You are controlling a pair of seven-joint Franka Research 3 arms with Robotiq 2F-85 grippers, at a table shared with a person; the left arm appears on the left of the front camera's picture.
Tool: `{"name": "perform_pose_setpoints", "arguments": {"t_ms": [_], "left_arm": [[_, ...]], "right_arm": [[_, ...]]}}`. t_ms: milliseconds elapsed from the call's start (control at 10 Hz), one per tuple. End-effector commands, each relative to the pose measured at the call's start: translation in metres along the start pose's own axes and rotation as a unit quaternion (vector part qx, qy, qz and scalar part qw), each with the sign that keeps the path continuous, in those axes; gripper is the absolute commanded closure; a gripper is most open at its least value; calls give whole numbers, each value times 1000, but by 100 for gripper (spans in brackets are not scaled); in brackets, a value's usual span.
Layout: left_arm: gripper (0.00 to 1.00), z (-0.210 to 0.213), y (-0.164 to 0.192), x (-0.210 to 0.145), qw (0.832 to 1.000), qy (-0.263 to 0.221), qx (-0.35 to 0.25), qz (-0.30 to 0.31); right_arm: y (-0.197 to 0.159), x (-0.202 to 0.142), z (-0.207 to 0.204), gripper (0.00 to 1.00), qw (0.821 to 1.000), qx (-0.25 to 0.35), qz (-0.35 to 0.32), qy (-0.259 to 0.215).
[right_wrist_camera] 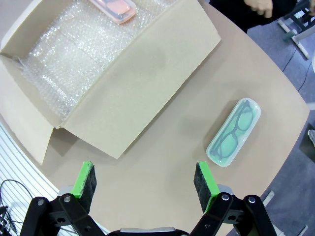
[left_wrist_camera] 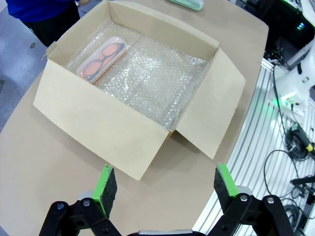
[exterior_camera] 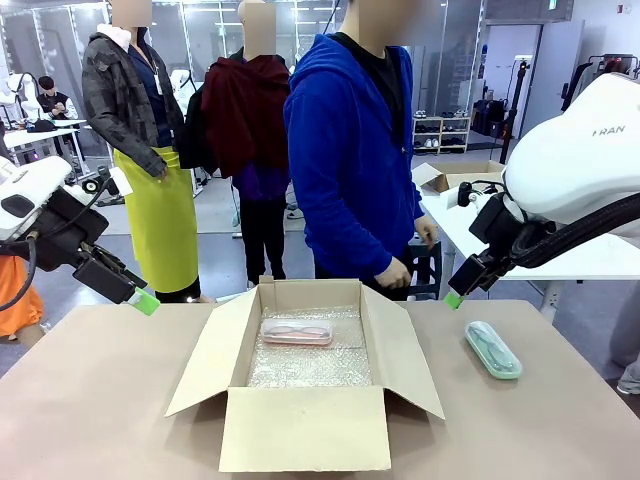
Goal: Pack the glasses set securely to prepare it for shipping.
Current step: Put the Glasses case from the right side of the table into the Package Box.
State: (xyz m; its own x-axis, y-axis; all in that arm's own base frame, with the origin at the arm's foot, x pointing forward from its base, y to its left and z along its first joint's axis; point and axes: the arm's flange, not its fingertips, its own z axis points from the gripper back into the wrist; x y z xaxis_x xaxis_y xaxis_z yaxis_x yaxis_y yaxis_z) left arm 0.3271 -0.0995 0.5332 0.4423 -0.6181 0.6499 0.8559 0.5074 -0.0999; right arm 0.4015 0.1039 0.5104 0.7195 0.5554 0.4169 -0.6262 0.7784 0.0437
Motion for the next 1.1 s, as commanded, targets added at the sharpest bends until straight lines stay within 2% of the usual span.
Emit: {"name": "perform_pose_setpoints", "arguments": {"t_ms": [0, 100, 200, 300, 500, 600, 800, 1000], "left_arm": [[0, 2, 0, 0, 1000, -4, -10, -1], [0, 2, 0, 0, 1000, -4, -10, -1], [0, 2, 0, 0, 1000, -4, -10, -1], [0, 2, 0, 0, 1000, -4, -10, -1], [0, 2, 0, 0, 1000, -4, -10, -1], [0, 2, 0, 0, 1000, -4, -10, -1], [0, 2, 0, 0, 1000, -4, -10, -1], [0, 2, 0, 0, 1000, -4, -10, -1]], "right_arm": [[-9, 7, -4, 0, 998, -19, -51, 20], [-26, 14, -11, 0, 990, -57, -121, 31], [-39, 19, -22, 0, 988, -63, -139, 41], [-51, 21, -29, 0, 986, -42, -153, 44], [-74, 17, -39, 0, 977, -72, -192, 53], [-86, 12, -48, 0, 968, -108, -220, 63], [-105, 1, -69, 0, 965, -93, -237, 68], [-127, -11, -98, 0, 960, -115, -242, 86]]}}
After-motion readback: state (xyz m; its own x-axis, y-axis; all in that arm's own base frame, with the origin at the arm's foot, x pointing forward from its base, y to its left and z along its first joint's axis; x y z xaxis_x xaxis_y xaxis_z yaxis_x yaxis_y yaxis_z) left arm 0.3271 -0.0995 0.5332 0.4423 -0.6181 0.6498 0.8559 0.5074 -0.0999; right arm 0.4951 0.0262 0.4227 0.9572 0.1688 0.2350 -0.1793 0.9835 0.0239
